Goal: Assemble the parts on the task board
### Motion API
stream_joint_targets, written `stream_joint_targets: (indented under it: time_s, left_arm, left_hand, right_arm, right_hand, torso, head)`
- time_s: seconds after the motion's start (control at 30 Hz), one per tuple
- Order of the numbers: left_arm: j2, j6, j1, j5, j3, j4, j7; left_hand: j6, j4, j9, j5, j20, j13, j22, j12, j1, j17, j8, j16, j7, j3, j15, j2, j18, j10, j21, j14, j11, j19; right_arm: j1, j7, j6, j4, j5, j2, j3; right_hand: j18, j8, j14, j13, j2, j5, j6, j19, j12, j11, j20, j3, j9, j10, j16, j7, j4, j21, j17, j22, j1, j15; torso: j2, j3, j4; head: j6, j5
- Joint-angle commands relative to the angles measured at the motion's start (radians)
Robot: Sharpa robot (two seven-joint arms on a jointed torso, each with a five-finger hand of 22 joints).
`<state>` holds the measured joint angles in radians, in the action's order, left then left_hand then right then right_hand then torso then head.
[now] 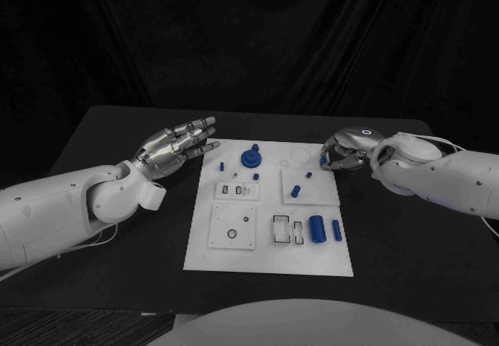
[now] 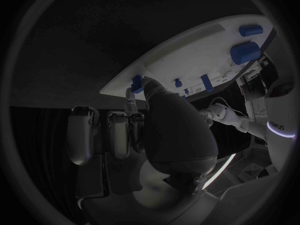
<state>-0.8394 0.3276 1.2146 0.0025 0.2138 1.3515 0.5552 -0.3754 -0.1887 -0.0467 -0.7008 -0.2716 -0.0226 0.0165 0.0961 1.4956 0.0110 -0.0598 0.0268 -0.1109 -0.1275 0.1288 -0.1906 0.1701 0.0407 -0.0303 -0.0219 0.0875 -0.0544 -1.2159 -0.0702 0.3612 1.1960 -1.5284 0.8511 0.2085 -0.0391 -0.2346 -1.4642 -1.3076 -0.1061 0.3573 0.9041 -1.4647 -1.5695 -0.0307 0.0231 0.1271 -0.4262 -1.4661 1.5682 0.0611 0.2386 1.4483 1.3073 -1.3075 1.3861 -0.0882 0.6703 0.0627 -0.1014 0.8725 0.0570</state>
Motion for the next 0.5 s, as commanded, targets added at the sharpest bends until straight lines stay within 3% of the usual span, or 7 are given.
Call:
stream_joint_targets:
  time_s: [0.03, 0.33, 0.5]
  left_arm:
    - [0.002, 0.017, -0.002, 0.002, -0.001, 0.000, 0.009]
    - [0.002, 0.016, -0.002, 0.002, -0.001, -0.002, 0.007]
    - [-0.002, 0.014, -0.002, 0.002, -0.001, 0.000, 0.006]
  left_hand:
    - [0.000, -0.002, 0.000, 0.000, -0.005, -0.001, 0.000, 0.003, 0.002, 0.001, -0.004, 0.006, -0.004, -0.007, 0.008, -0.007, 0.011, -0.002, 0.005, 0.000, 0.005, 0.004]
    - [0.000, -0.002, 0.000, 0.000, -0.005, -0.001, 0.000, 0.003, 0.002, 0.001, -0.004, 0.006, -0.004, -0.007, 0.008, -0.007, 0.011, -0.002, 0.005, 0.000, 0.005, 0.004]
    - [0.000, -0.002, 0.000, 0.000, -0.005, -0.001, 0.000, 0.003, 0.002, 0.001, -0.004, 0.006, -0.004, -0.007, 0.008, -0.007, 0.011, -0.002, 0.005, 0.000, 0.005, 0.004]
  right_arm:
    - [0.003, 0.013, -0.004, -0.001, -0.002, -0.001, 0.000]
    - [0.004, 0.007, 0.022, 0.003, -0.002, 0.000, 0.000]
    - [0.003, 0.014, 0.062, 0.030, -0.001, 0.013, 0.000]
  right_hand:
    - [0.003, -0.009, -0.107, -0.263, 0.006, 0.007, 0.008, -0.038, -0.001, 0.004, 0.005, 0.002, -0.003, -0.105, 0.003, -0.002, -0.008, -0.004, 0.263, -0.202, 0.003, 0.004]
    - [0.004, -0.034, -0.107, -0.263, 0.016, 0.018, 0.023, -0.039, -0.001, -0.001, 0.002, 0.005, -0.023, -0.105, 0.003, -0.008, -0.018, -0.003, 0.263, -0.203, 0.004, 0.000]
    - [0.003, -0.053, -0.107, -0.263, 0.020, 0.039, 0.037, -0.039, -0.001, -0.003, -0.001, 0.009, -0.038, -0.105, 0.003, -0.009, -0.027, -0.004, 0.263, -0.204, 0.007, -0.002]
  torso:
    - [0.000, 0.0000, 0.0001]
    - [0.000, 0.0001, 0.0005]
    - [0.000, 0.0002, 0.0004]
  head:
    - [0.000, -0.001]
    - [0.000, -0.004]
    - [0.000, -0.004]
